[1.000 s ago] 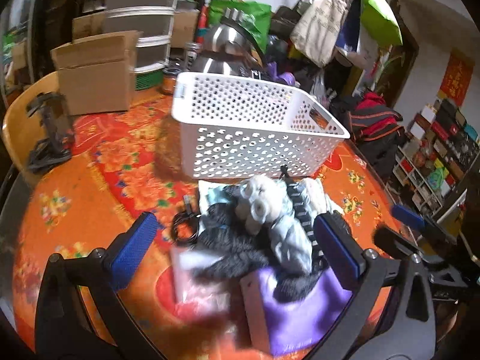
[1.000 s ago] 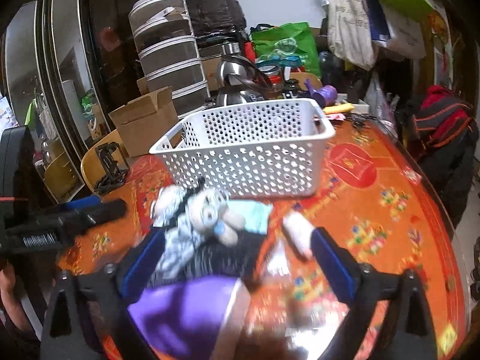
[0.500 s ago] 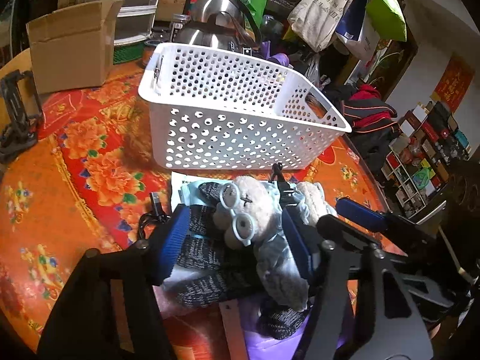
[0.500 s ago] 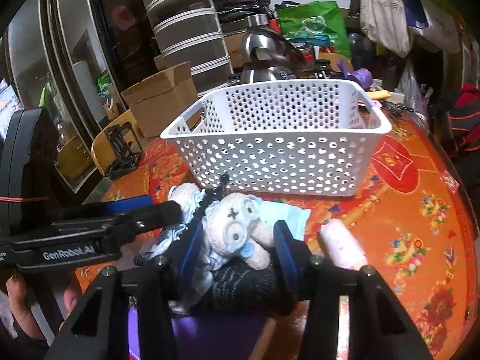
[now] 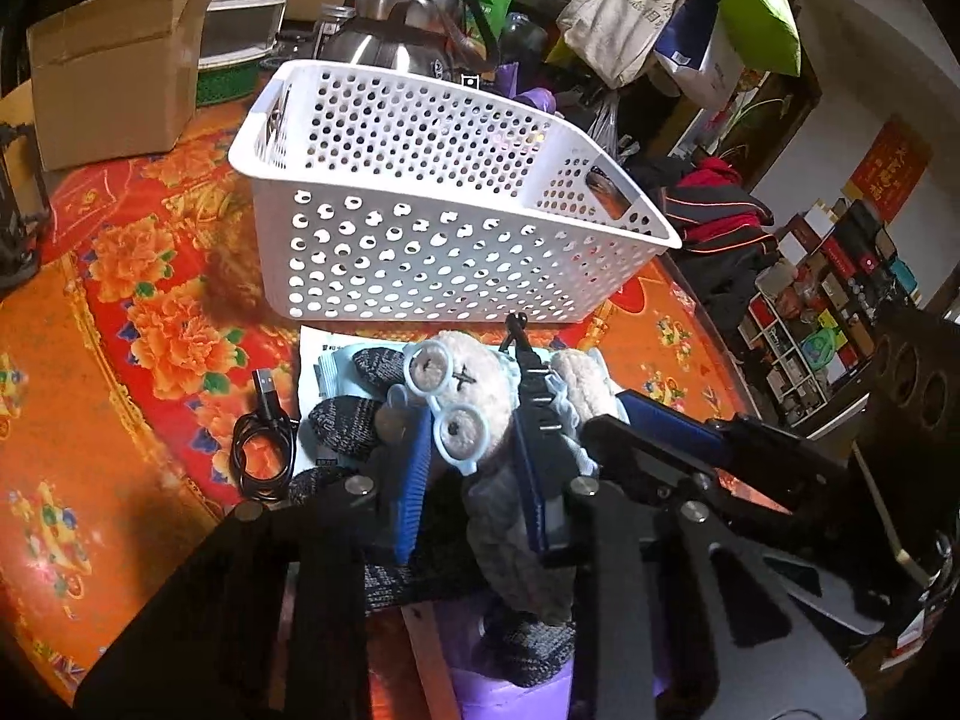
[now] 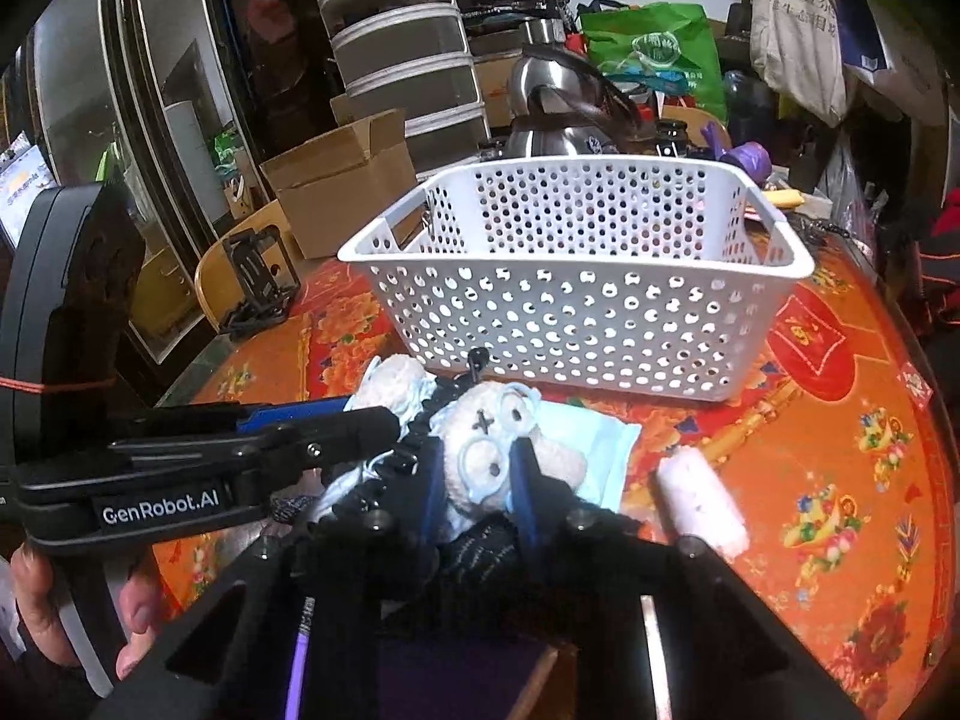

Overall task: Organize soft objects
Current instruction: 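Close both grippers on the grey-white plush toy, then lift the plush toy into the white basket and open both grippers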

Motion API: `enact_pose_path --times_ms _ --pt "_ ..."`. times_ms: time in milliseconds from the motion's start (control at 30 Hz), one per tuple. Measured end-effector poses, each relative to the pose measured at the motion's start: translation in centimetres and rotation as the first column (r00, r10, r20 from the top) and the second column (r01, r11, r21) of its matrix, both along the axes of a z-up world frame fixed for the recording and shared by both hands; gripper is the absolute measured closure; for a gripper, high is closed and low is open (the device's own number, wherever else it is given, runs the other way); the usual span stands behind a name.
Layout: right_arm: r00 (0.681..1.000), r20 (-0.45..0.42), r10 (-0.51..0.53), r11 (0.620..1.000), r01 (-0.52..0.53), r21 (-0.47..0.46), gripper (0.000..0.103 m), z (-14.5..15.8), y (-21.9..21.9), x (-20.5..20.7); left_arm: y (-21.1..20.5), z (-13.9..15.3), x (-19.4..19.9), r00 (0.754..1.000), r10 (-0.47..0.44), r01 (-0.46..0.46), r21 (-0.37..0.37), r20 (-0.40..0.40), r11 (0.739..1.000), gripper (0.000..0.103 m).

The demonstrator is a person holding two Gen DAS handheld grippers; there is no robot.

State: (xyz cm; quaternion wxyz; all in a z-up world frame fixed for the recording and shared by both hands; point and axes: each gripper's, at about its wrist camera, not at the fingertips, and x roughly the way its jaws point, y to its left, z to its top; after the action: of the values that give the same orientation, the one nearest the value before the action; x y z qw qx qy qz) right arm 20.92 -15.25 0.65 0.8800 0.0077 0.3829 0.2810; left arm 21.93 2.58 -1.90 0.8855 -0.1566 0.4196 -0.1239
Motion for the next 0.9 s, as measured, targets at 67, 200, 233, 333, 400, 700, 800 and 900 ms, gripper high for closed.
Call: enact_pose_path --times_ms 67,200,233,333,400,700,800,900 --pt "1.000 0.016 0.000 1.000 0.000 0.005 0.084 0.5 -0.3 -0.4 0.1 0.5 -0.4 1.000 0.002 -0.002 -0.004 0.019 1.000 0.079" --pt "0.998 0.062 0.004 1.000 -0.005 0.017 0.084 2.5 -0.7 -1.4 0.2 2.4 -1.5 0.998 -0.005 0.006 -0.014 0.066 1.000 0.079" --pt "0.997 0.072 0.004 1.000 -0.005 0.018 0.084 2.9 -0.8 -1.5 0.2 2.9 -1.8 0.997 -0.006 0.007 -0.012 0.079 1.000 0.079" --pt "0.994 0.105 0.003 1.000 -0.005 0.022 0.084 4.7 -1.1 -1.9 0.3 4.9 -2.7 0.992 -0.008 0.010 -0.018 0.124 1.000 0.079" --pt "0.992 0.123 0.002 1.000 -0.005 0.024 0.084 5.9 -1.3 -2.0 0.3 6.4 -3.0 0.989 -0.009 0.012 -0.020 0.149 1.000 0.079" --pt "0.977 0.211 -0.029 0.999 0.033 -0.015 0.084 11.7 -1.3 1.2 -0.7 14.1 -0.1 0.973 -0.015 0.008 0.034 0.231 0.999 0.079" --pt "0.971 0.236 -0.035 0.999 0.040 -0.016 0.084 13.3 -1.2 4.1 -0.6 16.5 2.3 0.968 -0.004 -0.007 0.041 0.249 0.999 0.079" --pt "0.971 0.234 -0.042 0.998 0.050 -0.027 0.084 13.7 -0.9 7.2 -0.4 17.6 5.4 0.972 -0.001 -0.010 0.045 0.235 0.999 0.079"
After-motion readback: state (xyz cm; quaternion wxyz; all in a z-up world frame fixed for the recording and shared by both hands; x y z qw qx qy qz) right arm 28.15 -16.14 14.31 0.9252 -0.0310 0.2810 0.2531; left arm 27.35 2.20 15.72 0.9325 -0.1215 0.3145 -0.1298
